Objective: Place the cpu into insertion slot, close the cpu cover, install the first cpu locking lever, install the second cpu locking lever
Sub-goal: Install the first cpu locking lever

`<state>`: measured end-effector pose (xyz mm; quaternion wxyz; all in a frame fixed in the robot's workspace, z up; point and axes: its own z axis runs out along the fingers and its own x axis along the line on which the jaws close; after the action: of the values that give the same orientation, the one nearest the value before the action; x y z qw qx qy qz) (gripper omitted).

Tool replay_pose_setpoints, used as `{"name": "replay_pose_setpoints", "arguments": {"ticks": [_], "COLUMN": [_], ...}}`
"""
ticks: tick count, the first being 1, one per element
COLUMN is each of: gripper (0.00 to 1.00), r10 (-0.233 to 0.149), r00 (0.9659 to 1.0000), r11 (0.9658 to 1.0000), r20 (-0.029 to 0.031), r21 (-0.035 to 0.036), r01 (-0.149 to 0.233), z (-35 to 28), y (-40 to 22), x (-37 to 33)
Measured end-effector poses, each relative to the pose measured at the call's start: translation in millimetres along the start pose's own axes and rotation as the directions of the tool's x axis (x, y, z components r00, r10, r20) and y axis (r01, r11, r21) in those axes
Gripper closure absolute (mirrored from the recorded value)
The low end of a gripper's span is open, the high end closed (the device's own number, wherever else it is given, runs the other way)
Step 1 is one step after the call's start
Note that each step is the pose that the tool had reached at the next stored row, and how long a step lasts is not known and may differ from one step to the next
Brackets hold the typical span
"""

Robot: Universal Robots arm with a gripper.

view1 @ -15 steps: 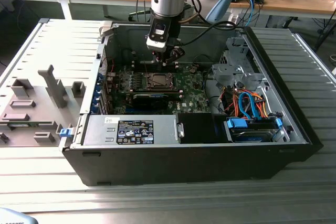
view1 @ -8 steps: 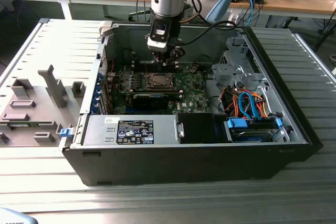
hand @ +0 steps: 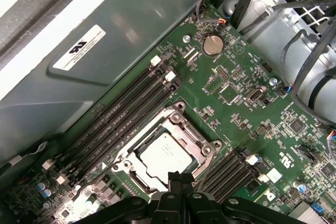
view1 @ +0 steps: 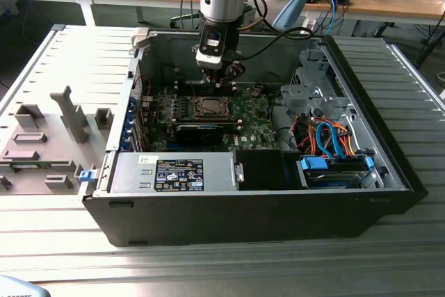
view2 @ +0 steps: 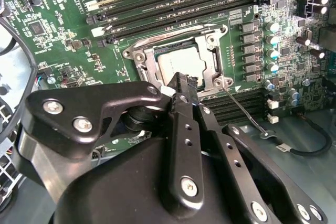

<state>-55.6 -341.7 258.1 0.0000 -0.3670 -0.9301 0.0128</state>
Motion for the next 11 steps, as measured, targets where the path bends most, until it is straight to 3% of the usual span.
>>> {"name": "replay_pose_setpoints", "arguments": {"ticks": [11], "gripper": [0.89], "r10": [-0.017], "r00": [0.9999], "r11": [0.9999], "r20": [0.0004], "r21": [-0.0002], "r01": [0.017], "z": [0.0], "y": [0.0], "x": [0.0]}}
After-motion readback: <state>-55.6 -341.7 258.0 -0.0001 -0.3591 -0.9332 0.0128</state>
